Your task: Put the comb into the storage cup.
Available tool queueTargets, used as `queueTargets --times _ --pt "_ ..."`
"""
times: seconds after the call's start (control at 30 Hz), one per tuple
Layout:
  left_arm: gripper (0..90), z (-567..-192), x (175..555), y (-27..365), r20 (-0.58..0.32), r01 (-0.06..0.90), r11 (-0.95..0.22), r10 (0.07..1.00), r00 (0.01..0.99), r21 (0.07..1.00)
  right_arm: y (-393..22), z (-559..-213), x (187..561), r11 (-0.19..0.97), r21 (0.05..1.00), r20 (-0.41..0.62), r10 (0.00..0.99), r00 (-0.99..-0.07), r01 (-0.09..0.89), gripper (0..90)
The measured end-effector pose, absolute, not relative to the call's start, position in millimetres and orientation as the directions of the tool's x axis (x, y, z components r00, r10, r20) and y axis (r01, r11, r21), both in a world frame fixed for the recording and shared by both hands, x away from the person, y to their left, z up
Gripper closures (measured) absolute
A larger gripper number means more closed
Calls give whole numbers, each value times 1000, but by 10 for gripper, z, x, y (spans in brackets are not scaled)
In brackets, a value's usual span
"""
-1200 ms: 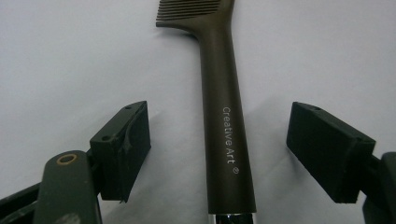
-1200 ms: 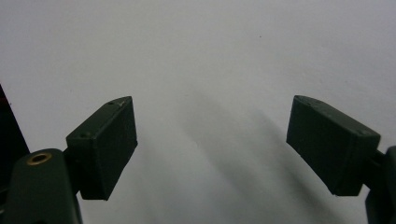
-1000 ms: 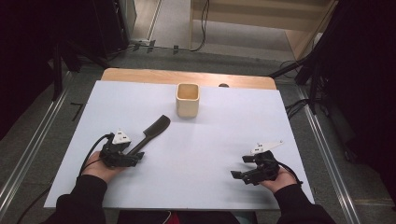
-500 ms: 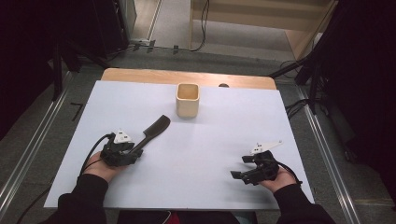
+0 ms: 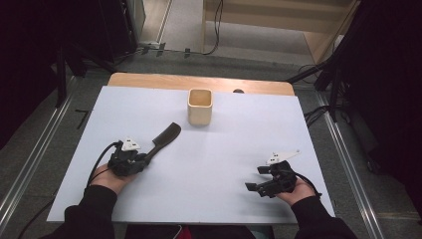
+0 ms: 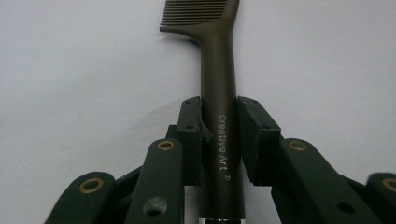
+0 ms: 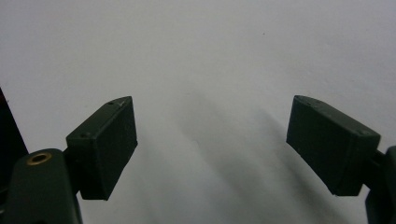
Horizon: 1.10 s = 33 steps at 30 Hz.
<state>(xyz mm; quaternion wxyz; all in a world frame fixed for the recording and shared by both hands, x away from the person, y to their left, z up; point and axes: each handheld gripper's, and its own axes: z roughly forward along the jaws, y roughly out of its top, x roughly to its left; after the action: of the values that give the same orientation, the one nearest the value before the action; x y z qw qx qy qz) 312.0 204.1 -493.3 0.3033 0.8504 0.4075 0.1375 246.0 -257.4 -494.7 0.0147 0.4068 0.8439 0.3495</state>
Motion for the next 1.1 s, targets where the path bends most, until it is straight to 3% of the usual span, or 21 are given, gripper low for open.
queueTargets --times 0.4,1.1 --pt "730 -4923 3141 2045 -37 631 -464 787 616 622 -2574 -4945 2458 422 603 260 699 -667 677 146" --pt "731 -4793 3180 2138 -199 695 -346 793 576 631 -2589 -4936 2457 419 609 257 699 -667 673 145"
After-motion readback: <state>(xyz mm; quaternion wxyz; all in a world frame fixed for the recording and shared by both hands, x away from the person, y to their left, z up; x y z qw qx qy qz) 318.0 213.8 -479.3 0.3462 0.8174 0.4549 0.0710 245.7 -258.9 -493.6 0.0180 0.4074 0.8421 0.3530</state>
